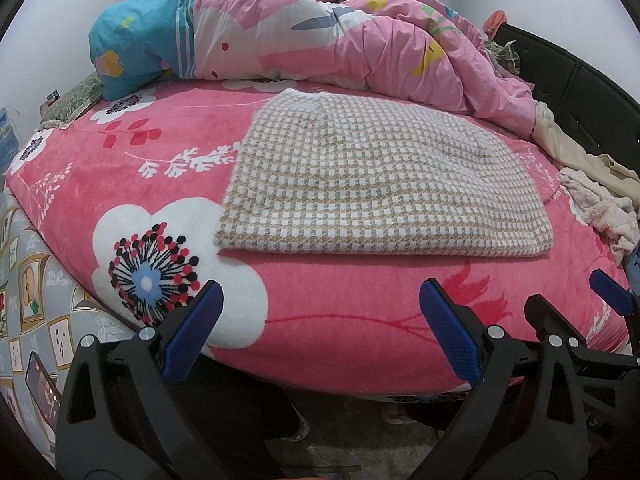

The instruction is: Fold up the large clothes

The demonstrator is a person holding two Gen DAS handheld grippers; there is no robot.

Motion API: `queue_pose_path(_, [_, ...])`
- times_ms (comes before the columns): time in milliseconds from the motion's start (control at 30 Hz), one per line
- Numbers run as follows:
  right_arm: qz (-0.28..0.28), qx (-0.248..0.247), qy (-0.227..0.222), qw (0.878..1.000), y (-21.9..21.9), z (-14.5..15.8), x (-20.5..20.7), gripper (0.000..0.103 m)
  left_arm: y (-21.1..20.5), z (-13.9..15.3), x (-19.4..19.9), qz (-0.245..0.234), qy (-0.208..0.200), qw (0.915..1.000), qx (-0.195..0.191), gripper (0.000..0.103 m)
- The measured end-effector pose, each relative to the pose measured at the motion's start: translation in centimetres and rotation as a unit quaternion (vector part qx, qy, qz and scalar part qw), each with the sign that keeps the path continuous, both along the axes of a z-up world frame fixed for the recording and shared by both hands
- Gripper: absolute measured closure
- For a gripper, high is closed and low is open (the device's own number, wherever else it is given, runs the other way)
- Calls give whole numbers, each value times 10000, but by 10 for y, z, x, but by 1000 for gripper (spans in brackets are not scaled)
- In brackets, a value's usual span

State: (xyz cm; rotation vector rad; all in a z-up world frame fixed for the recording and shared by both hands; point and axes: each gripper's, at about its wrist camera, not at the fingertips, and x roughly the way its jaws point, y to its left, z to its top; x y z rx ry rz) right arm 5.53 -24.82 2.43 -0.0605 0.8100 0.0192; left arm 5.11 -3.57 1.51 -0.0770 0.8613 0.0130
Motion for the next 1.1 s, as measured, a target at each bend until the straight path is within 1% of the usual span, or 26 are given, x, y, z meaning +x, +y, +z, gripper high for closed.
queue_pose_path(1100, [100, -60, -1, 9999, 4, 1, 1, 6, 1, 0, 0, 1, -8, 10000, -27, 8])
